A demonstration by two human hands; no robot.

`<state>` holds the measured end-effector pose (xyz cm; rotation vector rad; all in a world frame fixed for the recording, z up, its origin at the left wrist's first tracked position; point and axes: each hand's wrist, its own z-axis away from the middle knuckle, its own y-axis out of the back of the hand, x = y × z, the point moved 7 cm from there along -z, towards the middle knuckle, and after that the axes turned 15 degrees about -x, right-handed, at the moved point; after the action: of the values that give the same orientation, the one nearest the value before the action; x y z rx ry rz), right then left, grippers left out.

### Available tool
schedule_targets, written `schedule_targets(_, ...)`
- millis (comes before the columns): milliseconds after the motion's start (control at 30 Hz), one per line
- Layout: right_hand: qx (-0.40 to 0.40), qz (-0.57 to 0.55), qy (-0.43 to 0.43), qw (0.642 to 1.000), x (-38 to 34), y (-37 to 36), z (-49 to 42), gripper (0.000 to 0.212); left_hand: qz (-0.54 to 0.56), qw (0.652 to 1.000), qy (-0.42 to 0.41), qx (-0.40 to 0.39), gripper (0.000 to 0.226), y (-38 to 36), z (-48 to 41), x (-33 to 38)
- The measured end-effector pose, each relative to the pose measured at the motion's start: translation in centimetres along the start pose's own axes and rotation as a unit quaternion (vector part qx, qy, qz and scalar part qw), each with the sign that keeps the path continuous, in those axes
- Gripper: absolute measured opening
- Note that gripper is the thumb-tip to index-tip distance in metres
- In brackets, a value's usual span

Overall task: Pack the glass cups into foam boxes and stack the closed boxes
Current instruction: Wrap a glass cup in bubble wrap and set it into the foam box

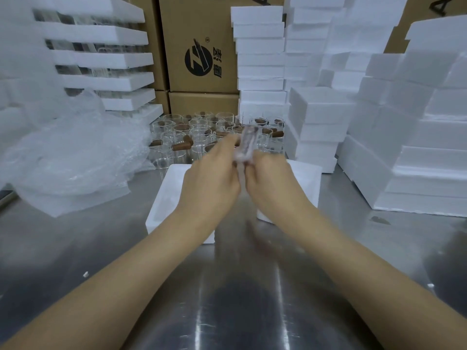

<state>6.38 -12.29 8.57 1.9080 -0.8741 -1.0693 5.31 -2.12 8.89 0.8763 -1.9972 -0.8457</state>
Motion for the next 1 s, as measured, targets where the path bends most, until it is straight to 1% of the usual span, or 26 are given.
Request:
schedule_targets(33, 0.015, -0.059, -0.022, 0.998, 1.0, 0.5, -0.2, 0.028, 0.094, 0.995, 0.013, -0.002, 0.051, 0.1, -0.2, -0.5)
schedule_targets(67, 0.026, -0.120, -0.045, 0.991, 1.9, 0.7, -0.4, 0.034, 0.160, 0.986, 0.039, -0.017, 0.061, 0.0, -0.4, -1.1)
schedule_targets(100, 0.028, -0.183, -0.062, 0.981, 2.8, 0.6, -0.6, 0.036, 0.203, 0.975, 0.075, -0.044, 0.065, -0.3, -0.7, -1.8)
schedule_targets(133, 0.015, -0.250, -0.070, 0.966, 3.3, 0.3, -0.7, 0.034, 0.242, 0.962, 0.102, -0.072, 0.061, -0.7, -1.1, -2.5)
schedule_targets(167, -0.009, -0.305, -0.072, 0.950, 3.4, -0.3, -0.8, 0.034, 0.277, 0.949, 0.116, -0.092, 0.049, -1.0, -1.3, -3.1)
schedule_targets(200, -0.031, -0.346, -0.069, 0.935, 3.3, -0.8, -0.9, 0.032, 0.283, 0.946, 0.124, -0.097, 0.035, -1.1, -1.6, -3.7)
schedule_targets(233, -0.044, -0.383, -0.058, 0.921, 3.1, -1.1, -0.9, 0.026, 0.258, 0.953, 0.127, -0.090, 0.025, -0.8, -1.7, -4.2)
schedule_targets(267, -0.045, -0.404, -0.048, 0.912, 3.0, -1.1, -1.0, 0.018, 0.229, 0.961, 0.130, -0.081, 0.023, -0.4, -1.8, -4.6)
schedule_targets(300, -0.034, -0.403, -0.045, 0.914, 3.0, -0.7, -0.9, 0.013, 0.207, 0.966, 0.136, -0.074, 0.023, -0.3, -1.8, -5.1)
schedule_targets(367, 0.005, -0.388, -0.050, 0.920, 3.4, 0.3, -0.8, 0.015, 0.193, 0.969, 0.134, -0.073, 0.023, -0.1, -1.6, -5.1)
schedule_targets(400, 0.017, -0.397, -0.055, 0.916, 3.7, 0.5, -0.7, 0.013, 0.181, 0.972, 0.125, -0.078, 0.022, -0.2, -1.6, -5.0)
schedule_targets(467, 0.007, -0.445, -0.061, 0.893, 4.2, 0.3, -0.7, 0.014, 0.150, 0.979, 0.109, -0.083, 0.027, -0.3, -1.6, -4.7)
schedule_targets(500, -0.006, -0.465, -0.059, 0.883, 4.4, 0.1, -0.8, 0.017, 0.141, 0.982, 0.104, -0.075, 0.029, -0.3, -1.6, -4.6)
schedule_targets(533, -0.015, -0.477, -0.059, 0.877, 4.5, 0.0, -0.9, 0.022, 0.140, 0.983, 0.103, -0.061, 0.026, -0.2, -1.5, -4.6)
schedule_targets(600, -0.024, -0.503, -0.062, 0.862, 4.9, -0.1, -1.0, 0.027, 0.153, 0.982, 0.107, -0.024, 0.017, 0.3, -1.5, -4.8)
schedule_targets(633, -0.030, -0.525, -0.065, 0.848, 5.1, -0.2, -1.0, 0.027, 0.164, 0.980, 0.113, -0.007, 0.016, 0.6, -1.4, -4.9)
schedule_targets(667, -0.038, -0.548, -0.066, 0.833, 5.2, -0.4, -1.0, 0.025, 0.178, 0.976, 0.123, 0.004, 0.018, 0.8, -1.4, -5.2)
schedule_targets(700, -0.047, -0.568, -0.066, 0.819, 5.3, -0.6, -1.0, 0.023, 0.196, 0.971, 0.134, 0.011, 0.025, 0.9, -1.4, -5.4)
schedule_targets(767, -0.055, -0.599, -0.066, 0.796, 5.5, -0.9, -1.0, 0.021, 0.251, 0.956, 0.150, 0.018, 0.041, 1.0, -1.4, -5.8)
schedule_targets(833, -0.035, -0.628, -0.067, 0.775, 5.8, -0.9, -1.0, 0.022, 0.319, 0.934, 0.161, 0.013, 0.052, 0.7, -1.5, -5.8)
schedule_targets(900, -0.013, -0.654, -0.063, 0.754, 6.1, -0.7, -1.1, 0.023, 0.405, 0.896, 0.183, -0.019, 0.056, -0.2, -1.5, -5.8)
schedule_targets(933, -0.010, -0.661, -0.061, 0.748, 6.2, -0.7, -1.1, 0.023, 0.457, 0.867, 0.192, -0.047, 0.052, -1.0, -1.5, -5.7)
schedule_targets(967, -0.012, -0.663, -0.059, 0.747, 6.2, -0.8, -1.1, 0.023, 0.506, 0.837, 0.195, -0.074, 0.040, -1.8, -1.5, -5.5)
schedule_targets(1000, -0.019, -0.661, -0.054, 0.748, 6.1, -0.9, -1.1, 0.023, 0.535, 0.818, 0.189, -0.087, 0.025, -2.3, -1.5, -5.4)
